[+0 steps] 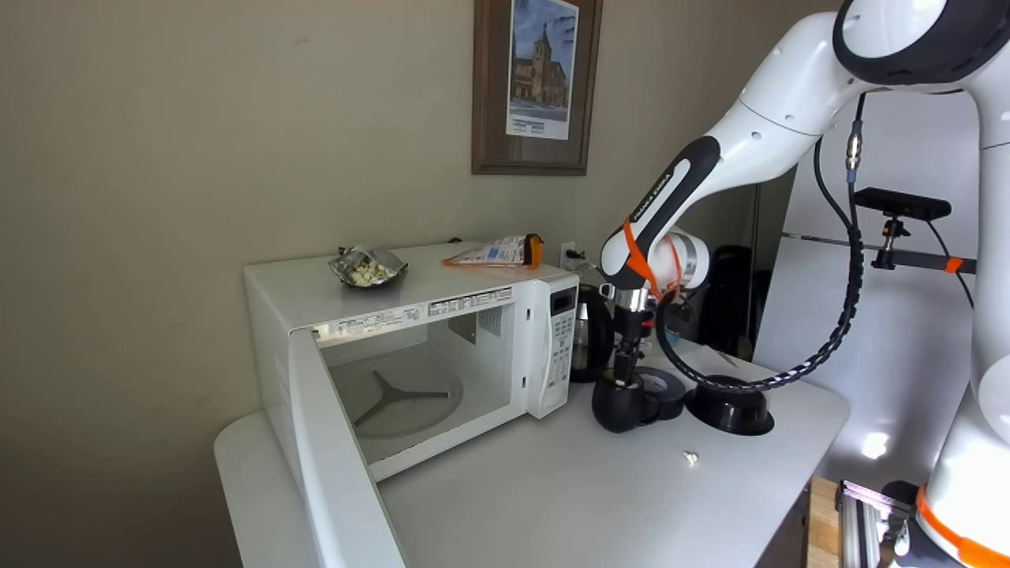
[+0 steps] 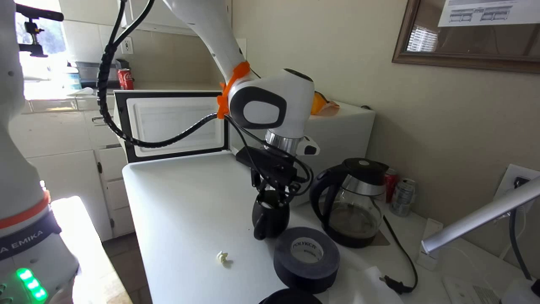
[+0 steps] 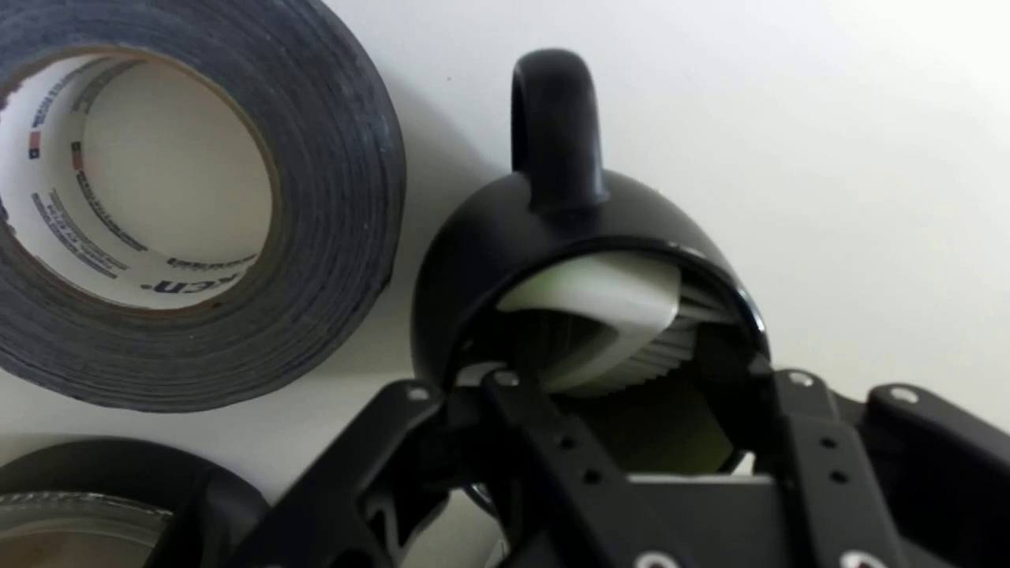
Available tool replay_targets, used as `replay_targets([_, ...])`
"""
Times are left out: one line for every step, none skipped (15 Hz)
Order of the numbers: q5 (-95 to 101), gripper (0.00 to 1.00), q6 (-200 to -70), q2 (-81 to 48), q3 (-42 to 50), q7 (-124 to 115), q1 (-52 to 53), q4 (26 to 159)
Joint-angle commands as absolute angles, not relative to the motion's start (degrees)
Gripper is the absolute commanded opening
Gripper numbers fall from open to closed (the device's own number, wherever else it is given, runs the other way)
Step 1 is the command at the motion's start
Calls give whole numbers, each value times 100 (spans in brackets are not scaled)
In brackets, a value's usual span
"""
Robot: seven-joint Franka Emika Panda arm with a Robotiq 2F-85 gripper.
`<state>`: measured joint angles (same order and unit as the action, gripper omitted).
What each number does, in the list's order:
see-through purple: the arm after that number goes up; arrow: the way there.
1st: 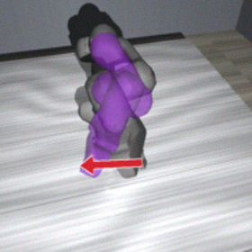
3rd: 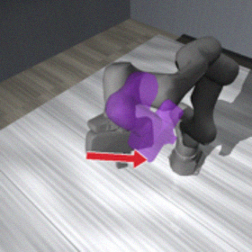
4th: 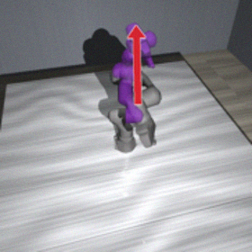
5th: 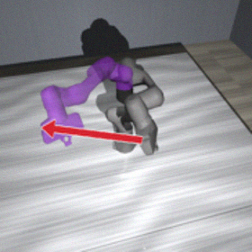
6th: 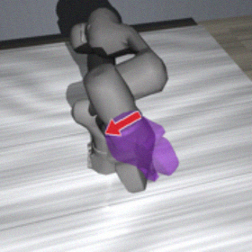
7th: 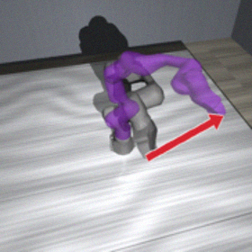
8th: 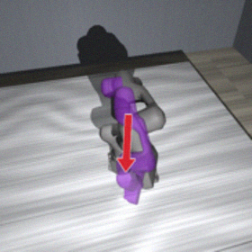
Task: Remove the brush from the black mug.
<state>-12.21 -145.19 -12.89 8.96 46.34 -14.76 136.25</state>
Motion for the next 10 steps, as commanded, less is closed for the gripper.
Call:
replay_targets([-603,31,-14376,-1479,968,4055,-1460,13485])
replay_targets([-501,28,-14350,-1489,956,3955,-1469,13471])
replay_targets([-458,21,-14338,-1497,933,3896,-1483,13472])
replay_targets([-454,11,-14314,-1485,908,3873,-1494,13461])
replay_targets([-469,5,-14307,-1470,885,3887,-1516,13455])
replay_targets([-470,0,-14318,-1476,874,3896,-1532,13450])
replay_targets([-536,3,-14281,-1436,840,3964,-1554,13451])
replay_targets([-578,4,-14279,-1378,822,4003,-1564,13477])
replay_targets([-633,3,-14261,-1273,796,4077,-1582,13516])
replay_targets([-673,4,-14255,-1181,773,4144,-1594,13557])
